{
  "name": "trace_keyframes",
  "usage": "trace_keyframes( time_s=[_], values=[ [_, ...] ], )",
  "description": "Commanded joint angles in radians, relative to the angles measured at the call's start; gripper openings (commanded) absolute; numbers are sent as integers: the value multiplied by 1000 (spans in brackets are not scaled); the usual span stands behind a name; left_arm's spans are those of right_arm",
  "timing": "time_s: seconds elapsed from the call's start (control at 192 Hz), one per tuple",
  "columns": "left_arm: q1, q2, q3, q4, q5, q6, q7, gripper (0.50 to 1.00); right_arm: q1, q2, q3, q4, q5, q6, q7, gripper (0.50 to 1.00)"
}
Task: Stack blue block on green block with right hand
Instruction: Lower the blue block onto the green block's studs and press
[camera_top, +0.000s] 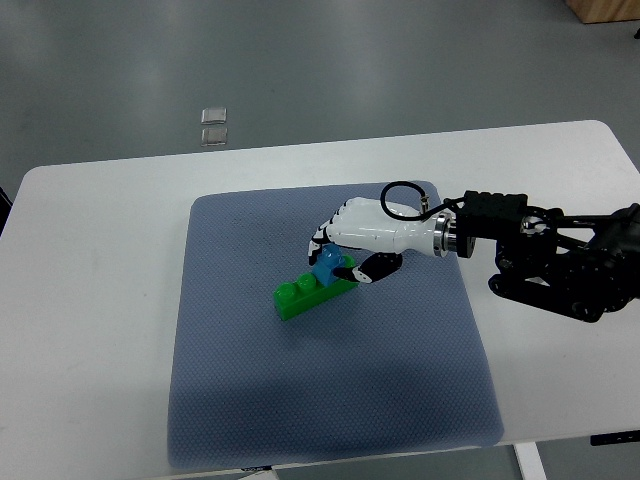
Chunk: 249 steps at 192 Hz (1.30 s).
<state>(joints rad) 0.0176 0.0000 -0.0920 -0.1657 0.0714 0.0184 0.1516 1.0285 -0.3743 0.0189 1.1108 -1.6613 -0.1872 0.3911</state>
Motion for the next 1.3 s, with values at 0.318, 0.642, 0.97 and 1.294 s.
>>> trace_keyframes(
  time_s=[0.318, 0.642, 0.97, 1.294],
  values=[
    [1, 0, 0, 0, 1, 0, 0, 1000, -2, 2, -4, 0, -21, -1, 0, 509],
    [-1, 0, 0, 0, 1, 0, 0, 1000, -1, 12, -30, 0, -71, -6, 0, 509],
    [-1, 0, 0, 0, 1, 0, 0, 1000, 4, 14, -37, -5, -98, -8, 0, 509],
    [1, 0, 0, 0, -1, 0, 0, 1000, 5, 17, -37, -5, -98, -6, 0, 535]
  ],
)
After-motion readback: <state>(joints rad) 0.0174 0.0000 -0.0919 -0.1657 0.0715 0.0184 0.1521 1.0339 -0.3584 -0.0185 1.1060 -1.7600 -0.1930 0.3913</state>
